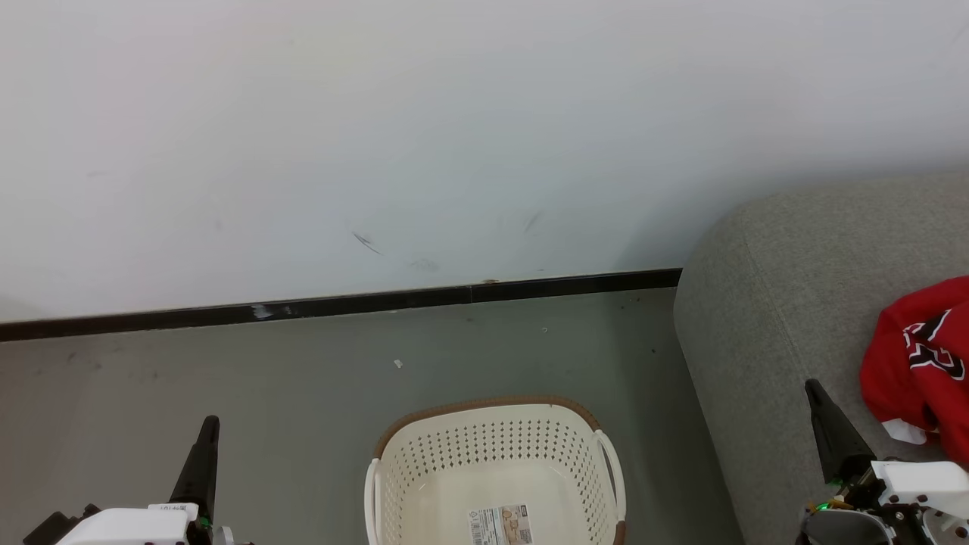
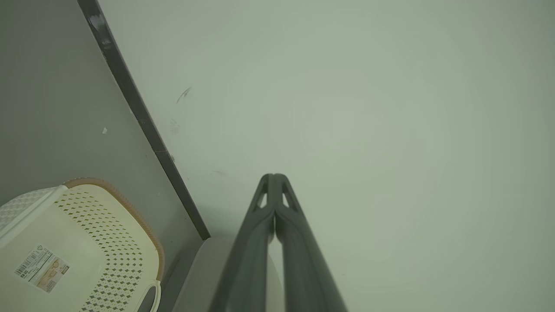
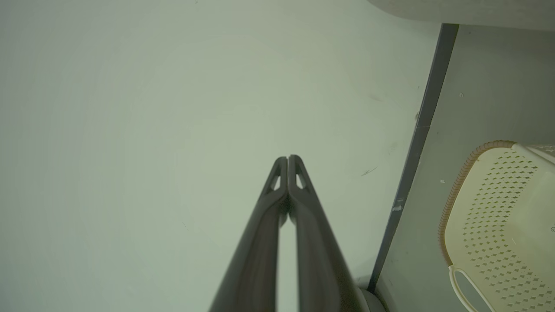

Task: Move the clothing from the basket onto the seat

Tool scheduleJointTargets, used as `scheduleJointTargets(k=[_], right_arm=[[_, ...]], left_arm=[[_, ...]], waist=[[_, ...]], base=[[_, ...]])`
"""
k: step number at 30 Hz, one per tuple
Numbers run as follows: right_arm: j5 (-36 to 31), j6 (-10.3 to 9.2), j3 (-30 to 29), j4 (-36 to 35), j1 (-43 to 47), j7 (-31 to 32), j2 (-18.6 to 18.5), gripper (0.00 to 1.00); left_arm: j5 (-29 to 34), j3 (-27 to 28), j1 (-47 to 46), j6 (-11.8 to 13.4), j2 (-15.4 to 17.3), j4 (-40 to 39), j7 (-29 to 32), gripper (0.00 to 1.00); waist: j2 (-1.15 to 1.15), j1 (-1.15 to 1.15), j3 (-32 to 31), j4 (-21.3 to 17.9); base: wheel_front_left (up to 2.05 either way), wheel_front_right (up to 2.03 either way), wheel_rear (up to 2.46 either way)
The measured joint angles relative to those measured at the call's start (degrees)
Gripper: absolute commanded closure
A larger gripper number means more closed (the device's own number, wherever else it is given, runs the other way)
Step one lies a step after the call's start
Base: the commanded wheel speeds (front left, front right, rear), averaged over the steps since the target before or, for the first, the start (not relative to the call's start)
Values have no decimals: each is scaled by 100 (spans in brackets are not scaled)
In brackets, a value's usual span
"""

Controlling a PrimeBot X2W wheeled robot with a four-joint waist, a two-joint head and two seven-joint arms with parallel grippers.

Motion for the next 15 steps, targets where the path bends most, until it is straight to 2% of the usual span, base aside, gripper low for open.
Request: scheduleJointTargets(k=[15], right_arm=[[-1,0,-5,1,0,15,1,100]], left_arm=[[0,4,0,-21,0,11,0,100]], waist=[[0,0,0,0]], base=[[0,0,0]])
